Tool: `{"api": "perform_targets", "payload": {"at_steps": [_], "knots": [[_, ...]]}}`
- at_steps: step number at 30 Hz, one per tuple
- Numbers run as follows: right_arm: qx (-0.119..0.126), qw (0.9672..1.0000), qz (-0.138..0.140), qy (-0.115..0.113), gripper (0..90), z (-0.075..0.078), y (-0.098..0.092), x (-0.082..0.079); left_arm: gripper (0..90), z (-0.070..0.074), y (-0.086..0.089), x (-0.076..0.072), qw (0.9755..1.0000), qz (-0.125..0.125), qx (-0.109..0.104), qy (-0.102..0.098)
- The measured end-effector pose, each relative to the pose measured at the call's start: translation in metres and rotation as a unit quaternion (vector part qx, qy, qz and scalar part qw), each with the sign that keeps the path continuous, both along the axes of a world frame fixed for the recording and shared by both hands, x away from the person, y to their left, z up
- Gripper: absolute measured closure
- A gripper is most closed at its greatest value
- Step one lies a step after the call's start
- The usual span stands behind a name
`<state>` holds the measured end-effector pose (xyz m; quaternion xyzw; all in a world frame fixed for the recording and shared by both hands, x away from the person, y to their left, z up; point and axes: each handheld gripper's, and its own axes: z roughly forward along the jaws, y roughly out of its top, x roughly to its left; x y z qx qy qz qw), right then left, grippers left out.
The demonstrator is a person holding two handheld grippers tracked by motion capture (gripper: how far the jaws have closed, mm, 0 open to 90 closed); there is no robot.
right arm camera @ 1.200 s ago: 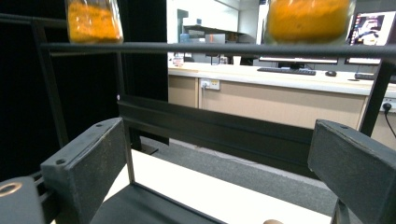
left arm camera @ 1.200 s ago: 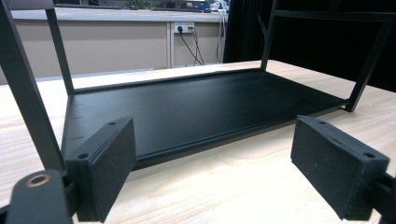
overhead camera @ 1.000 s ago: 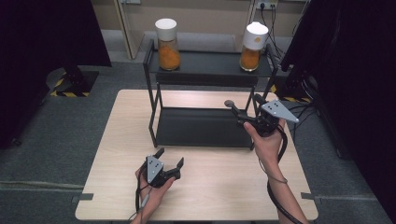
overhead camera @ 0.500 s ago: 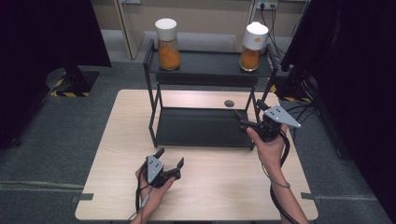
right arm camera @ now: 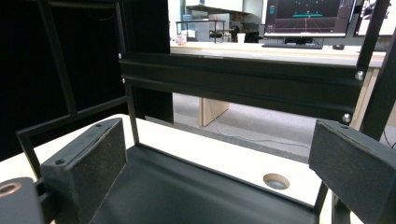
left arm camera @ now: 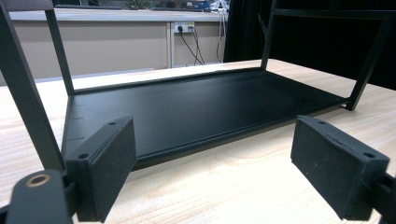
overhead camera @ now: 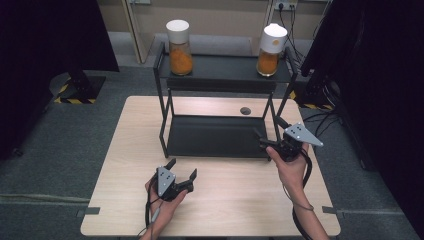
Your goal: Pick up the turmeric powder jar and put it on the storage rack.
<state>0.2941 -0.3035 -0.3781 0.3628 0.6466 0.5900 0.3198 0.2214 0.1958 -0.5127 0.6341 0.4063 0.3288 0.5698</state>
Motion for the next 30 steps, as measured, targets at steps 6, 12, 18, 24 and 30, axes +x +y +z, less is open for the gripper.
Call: {"api": "perform_targets", "payload": {"at_steps": [6,12,18,24,30], "knots": [[0.004,1.0,0.001,0.006,4.6,-0.008,-0.002,-0.004,14.1,0.0,0.0,0.0,1.0,0.001,0.001,0.0],[0.006,0.9998,0.004,0.017,4.6,-0.019,-0.002,-0.008,14.1,0.0,0.0,0.0,1.0,0.001,-0.001,-0.001],[0.006,0.9997,0.003,0.021,4.6,-0.024,-0.004,-0.012,14.1,0.0,0.0,0.0,1.0,0.001,-0.001,0.0],[0.006,0.9997,0.003,0.026,4.6,-0.029,-0.006,-0.015,14.1,0.0,0.0,0.0,1.0,0.001,-0.001,0.0],[0.006,0.9995,0.003,0.031,4.7,-0.035,-0.007,-0.017,14.1,0.0,0.0,0.0,1.0,0.001,-0.001,0.0]]}}
